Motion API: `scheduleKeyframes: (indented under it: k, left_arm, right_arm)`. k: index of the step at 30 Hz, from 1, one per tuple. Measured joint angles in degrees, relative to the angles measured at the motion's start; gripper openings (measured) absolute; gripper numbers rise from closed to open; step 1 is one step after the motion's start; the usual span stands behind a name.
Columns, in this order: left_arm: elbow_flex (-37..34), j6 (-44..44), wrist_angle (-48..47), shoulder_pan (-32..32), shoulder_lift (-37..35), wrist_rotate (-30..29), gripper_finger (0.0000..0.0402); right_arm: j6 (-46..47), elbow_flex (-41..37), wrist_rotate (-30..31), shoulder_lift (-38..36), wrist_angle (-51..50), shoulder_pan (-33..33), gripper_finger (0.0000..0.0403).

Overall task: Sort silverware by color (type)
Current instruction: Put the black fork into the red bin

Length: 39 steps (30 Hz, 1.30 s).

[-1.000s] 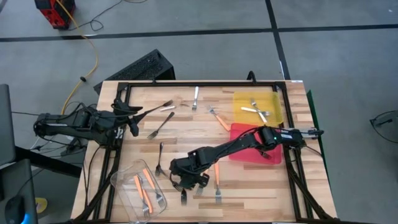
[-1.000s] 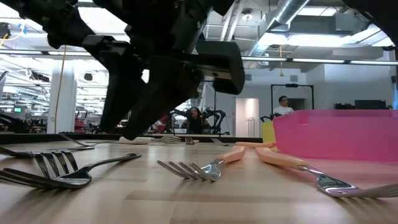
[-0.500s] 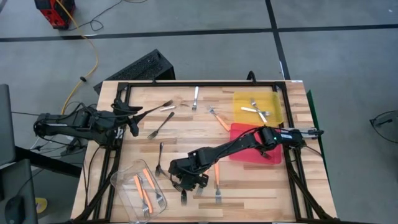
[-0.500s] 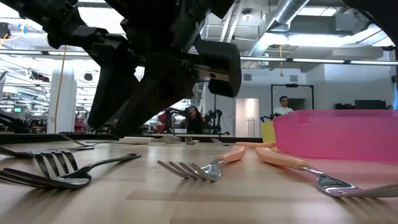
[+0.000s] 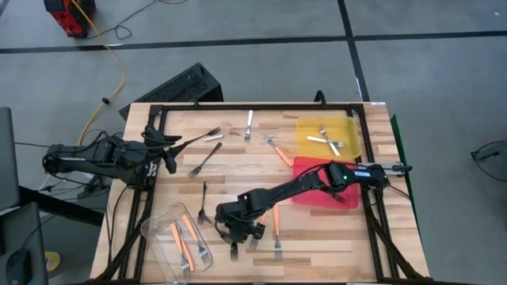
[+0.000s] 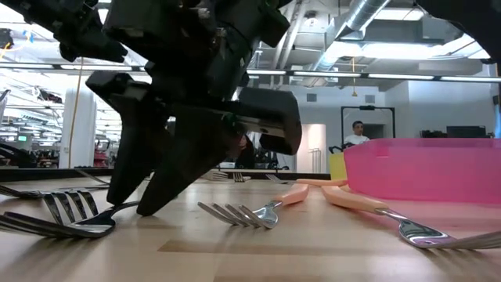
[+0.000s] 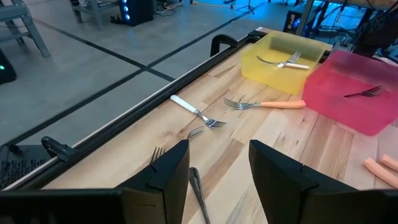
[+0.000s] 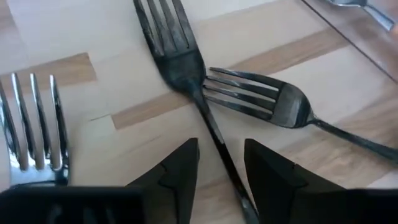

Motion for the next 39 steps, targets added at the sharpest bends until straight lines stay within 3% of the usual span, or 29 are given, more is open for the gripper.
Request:
scheduleKeyframes:
  k: [19,39]
  left_arm:
    - [0.0,0.0,-0.1,0.0,0.0,0.0,0.0151]
    - [0.0,0.0,-0.1,0.0,0.0,0.0,0.0151]
  right_arm:
    - [7.7,-0.1,-1.2,0.2,-3.5,-1.9,0.0036]
    - [16.9,-0.4,3.6,-2.3,-6.0,-2.2,0.0024]
